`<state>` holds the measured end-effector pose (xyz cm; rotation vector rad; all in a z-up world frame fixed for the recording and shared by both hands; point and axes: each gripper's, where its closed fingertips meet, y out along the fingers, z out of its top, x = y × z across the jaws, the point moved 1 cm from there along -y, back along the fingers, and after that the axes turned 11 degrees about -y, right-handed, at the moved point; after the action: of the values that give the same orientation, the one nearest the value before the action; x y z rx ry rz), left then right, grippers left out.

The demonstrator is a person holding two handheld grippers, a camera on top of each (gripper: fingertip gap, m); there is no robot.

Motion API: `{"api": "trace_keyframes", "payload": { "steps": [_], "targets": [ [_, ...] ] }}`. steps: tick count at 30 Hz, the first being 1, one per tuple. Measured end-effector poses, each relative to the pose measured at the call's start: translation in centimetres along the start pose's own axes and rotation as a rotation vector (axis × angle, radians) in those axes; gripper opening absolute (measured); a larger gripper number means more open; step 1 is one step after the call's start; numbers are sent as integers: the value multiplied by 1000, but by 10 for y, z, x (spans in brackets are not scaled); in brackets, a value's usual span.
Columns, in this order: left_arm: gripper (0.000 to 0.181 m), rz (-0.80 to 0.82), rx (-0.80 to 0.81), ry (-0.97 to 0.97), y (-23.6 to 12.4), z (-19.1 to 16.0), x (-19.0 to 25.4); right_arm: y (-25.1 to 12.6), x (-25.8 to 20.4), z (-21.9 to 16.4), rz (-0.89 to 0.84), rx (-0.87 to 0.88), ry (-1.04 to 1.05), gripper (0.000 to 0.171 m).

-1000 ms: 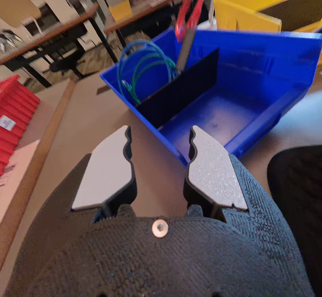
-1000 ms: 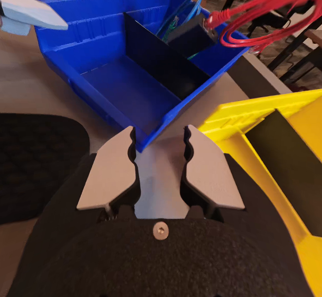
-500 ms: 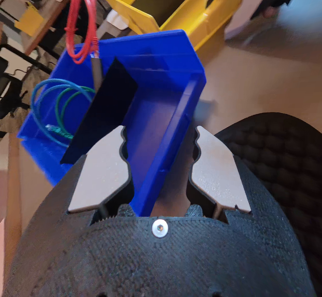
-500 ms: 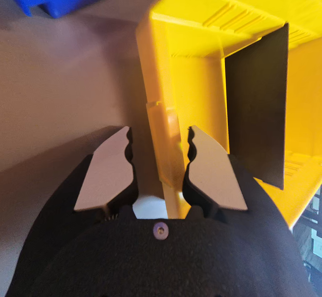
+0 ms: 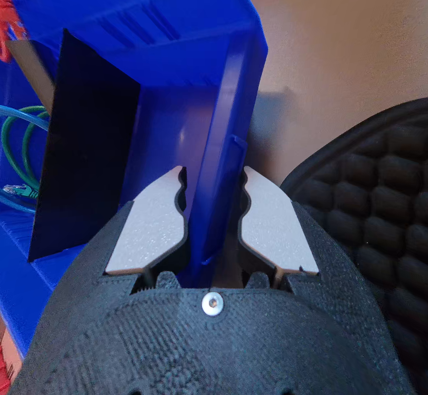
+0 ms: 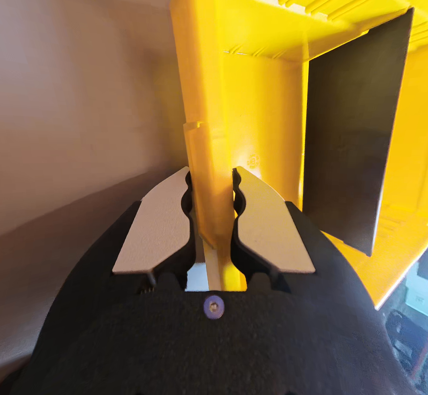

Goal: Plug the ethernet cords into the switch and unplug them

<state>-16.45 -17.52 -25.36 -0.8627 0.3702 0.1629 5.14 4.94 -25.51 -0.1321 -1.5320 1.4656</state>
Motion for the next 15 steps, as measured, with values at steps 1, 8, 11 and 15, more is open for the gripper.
{"api": "trace_keyframes", "payload": {
  "steps": [1, 8, 11, 15],
  "targets": [
    [43, -4, -10, 10, 1, -1, 0, -4, 0, -15, -23, -19, -1, 32],
    [36, -16, -31, 43, 7, 1, -4, -10, 30, -105, -133, -128, -17, 31],
    [36, -26, -38, 50, 13, 5, -10, -3, 51, -134, -166, -171, -19, 30],
    [36, -25, -39, 34, 30, 14, -25, 9, 79, -159, -203, -224, 6, 30]
  ]
}}
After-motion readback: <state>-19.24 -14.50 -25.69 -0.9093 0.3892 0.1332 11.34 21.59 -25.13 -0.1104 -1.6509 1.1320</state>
